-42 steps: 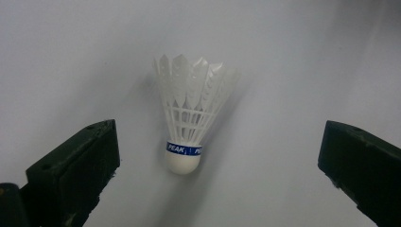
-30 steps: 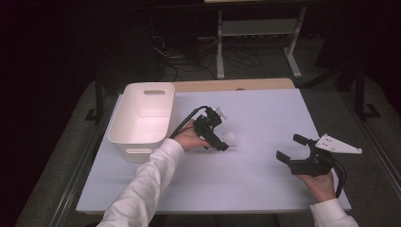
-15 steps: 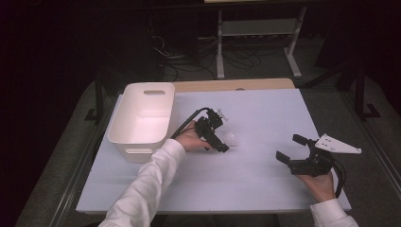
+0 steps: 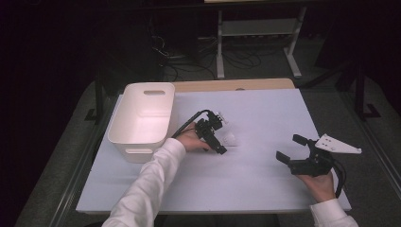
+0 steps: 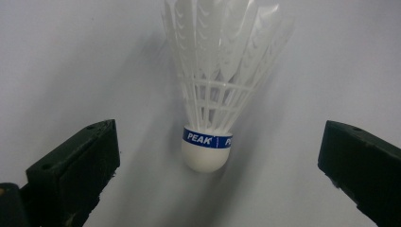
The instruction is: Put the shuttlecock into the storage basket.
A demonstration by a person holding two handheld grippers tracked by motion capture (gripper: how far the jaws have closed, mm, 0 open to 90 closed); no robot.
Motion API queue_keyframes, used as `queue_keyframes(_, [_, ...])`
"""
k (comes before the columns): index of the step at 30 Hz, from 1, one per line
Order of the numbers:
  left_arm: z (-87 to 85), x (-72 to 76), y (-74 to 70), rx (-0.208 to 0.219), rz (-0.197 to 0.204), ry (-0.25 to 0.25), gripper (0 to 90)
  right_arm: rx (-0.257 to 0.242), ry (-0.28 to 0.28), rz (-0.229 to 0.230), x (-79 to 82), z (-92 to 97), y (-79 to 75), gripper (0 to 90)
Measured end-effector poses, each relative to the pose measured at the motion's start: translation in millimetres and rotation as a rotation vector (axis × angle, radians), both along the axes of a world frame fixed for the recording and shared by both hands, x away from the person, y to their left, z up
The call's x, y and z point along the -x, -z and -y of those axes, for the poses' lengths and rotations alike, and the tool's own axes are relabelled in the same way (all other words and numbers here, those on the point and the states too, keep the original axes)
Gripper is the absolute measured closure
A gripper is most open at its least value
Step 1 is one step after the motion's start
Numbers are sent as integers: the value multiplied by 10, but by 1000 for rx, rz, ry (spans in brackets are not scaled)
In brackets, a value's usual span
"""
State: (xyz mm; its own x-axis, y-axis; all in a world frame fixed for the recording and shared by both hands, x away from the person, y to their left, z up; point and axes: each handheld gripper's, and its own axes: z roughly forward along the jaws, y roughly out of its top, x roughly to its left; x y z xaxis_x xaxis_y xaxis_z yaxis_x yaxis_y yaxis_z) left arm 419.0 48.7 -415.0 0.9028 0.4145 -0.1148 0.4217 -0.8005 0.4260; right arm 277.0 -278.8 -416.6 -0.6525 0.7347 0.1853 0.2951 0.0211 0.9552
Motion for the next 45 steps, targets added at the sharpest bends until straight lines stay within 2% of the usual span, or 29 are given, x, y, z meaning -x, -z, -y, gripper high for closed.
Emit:
queue_keyframes(6, [18, 7, 32, -7, -9, 16, 0, -4, -2, -1, -2, 1, 2, 0])
queue_keyframes(14, [24, 14, 36, -10, -42, 36, 0, -11, -10, -20, 0, -4, 5, 0])
queue_keyframes(21, [39, 35, 59, -42, -25, 47, 1, -12, -12, -20, -1, -4, 6, 0])
queue_keyframes(23, [41, 39, 61, -41, -18, 43, 51, -11, -12, -21, -1, -4, 6, 0])
queue_keyframes(26, [40, 37, 60, -40, -14, 46, 72, -9, -14, -20, -2, -5, 7, 0])
queue_keyframes(28, [40, 40, 57, -45, -2, 45, 138, -7, -15, -14, -6, -5, 9, 0])
queue_keyframes(30, [38, 40, 53, -36, -4, 39, 151, -6, -17, -14, -9, -6, 10, 0])
queue_keyframes(33, [33, 32, 49, -40, 26, 22, 251, -4, -18, -12, -11, -8, 12, 0])
queue_keyframes(36, [19, 10, 34, -32, 15, 19, 327, -4, -19, -12, -12, -9, 11, 0])
queue_keyframes(43, [16, 7, 35, -29, 21, 14, 468, -2, -16, -11, -7, -8, 8, 0])
queue_keyframes(45, [10, 4, 19, -28, 7, 24, 513, -9, -9, -14, 0, -8, 3, 0])
